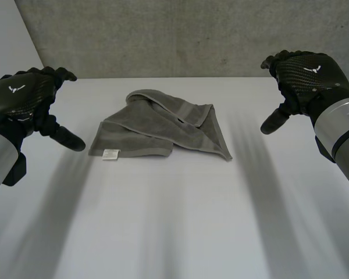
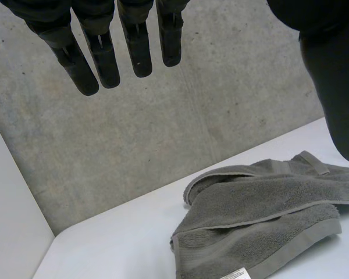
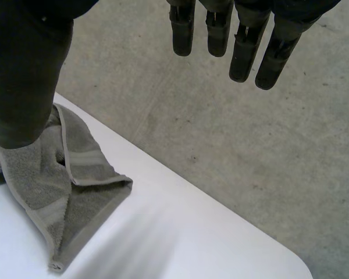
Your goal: Fold the towel.
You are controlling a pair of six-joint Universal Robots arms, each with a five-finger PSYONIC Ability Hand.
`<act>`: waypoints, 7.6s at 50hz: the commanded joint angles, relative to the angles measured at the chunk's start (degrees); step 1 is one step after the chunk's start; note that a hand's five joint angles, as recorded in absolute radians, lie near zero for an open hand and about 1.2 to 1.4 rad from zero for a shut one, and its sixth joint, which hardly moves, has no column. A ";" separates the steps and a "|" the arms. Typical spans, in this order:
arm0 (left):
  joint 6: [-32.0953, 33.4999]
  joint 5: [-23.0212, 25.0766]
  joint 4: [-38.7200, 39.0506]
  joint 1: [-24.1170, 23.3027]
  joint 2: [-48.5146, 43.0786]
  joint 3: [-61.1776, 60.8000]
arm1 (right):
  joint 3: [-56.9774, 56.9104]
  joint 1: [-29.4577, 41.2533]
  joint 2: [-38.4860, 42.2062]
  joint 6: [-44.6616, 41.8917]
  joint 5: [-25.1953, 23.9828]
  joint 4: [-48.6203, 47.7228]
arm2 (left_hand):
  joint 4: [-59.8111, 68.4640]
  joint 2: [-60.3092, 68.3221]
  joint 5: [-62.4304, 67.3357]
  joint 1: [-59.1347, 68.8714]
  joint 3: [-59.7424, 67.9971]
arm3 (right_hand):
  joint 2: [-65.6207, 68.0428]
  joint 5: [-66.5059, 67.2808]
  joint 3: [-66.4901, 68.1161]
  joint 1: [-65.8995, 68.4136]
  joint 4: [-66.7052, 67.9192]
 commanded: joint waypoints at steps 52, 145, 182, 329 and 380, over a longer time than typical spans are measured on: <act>10.63 0.65 7.11 -0.37 -49.26 42.23 | -46.90 9.78 49.03 -14.62 -4.79 12.54 | -1.51 -1.18 0.43 -1.00 -0.90 | -3.94 -3.64 -3.67 -2.99 -4.26; 14.41 5.04 28.27 -7.13 -52.69 18.94 | 7.66 -3.48 1.67 -17.86 -22.97 15.88 | 8.24 8.58 10.19 8.75 8.86 | 66.06 66.36 66.33 67.01 65.74; 0.71 11.36 30.93 -7.76 -50.94 19.90 | 9.27 -18.25 -1.78 -15.93 -31.60 11.39 | 59.52 59.86 61.47 60.04 60.14 | 66.06 66.36 66.33 67.01 65.74; 3.25 7.06 37.08 -11.09 -32.21 -5.94 | 7.95 -3.58 -15.04 -7.58 -21.14 6.56 | 15.64 15.98 17.59 16.16 16.26 | 66.06 66.36 66.33 67.01 65.74; -6.24 -12.10 37.17 -19.79 -47.59 9.97 | 5.75 -5.69 -19.35 9.12 -20.79 4.27 | 59.52 59.86 61.47 60.04 60.14 | 66.06 66.36 66.33 67.01 65.74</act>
